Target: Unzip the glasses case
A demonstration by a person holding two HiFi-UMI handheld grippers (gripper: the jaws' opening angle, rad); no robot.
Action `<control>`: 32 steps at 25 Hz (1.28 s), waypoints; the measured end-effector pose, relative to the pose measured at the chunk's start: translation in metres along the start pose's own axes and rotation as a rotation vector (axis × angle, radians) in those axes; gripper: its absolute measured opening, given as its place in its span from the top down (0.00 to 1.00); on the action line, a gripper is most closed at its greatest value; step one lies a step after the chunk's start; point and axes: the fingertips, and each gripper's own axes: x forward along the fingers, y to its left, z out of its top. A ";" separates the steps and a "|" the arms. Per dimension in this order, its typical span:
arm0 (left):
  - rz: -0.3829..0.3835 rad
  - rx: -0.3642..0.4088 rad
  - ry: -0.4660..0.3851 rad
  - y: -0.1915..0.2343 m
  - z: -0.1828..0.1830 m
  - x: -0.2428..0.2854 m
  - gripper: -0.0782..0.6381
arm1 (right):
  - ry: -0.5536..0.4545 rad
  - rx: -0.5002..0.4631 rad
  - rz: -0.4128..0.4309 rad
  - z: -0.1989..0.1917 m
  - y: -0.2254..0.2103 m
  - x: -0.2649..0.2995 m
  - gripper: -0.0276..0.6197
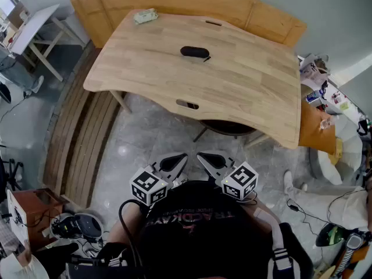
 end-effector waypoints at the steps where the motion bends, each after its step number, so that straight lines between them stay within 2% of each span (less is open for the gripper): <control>1: 0.000 -0.002 -0.003 0.000 0.001 -0.001 0.88 | 0.000 -0.001 0.001 0.000 0.001 0.000 0.94; 19: -0.004 -0.014 -0.008 0.004 0.001 -0.004 0.88 | 0.000 0.026 0.032 0.002 0.004 0.007 0.93; 32: 0.015 -0.018 -0.035 0.011 0.004 -0.013 0.88 | -0.022 0.039 0.000 0.007 0.000 0.008 0.93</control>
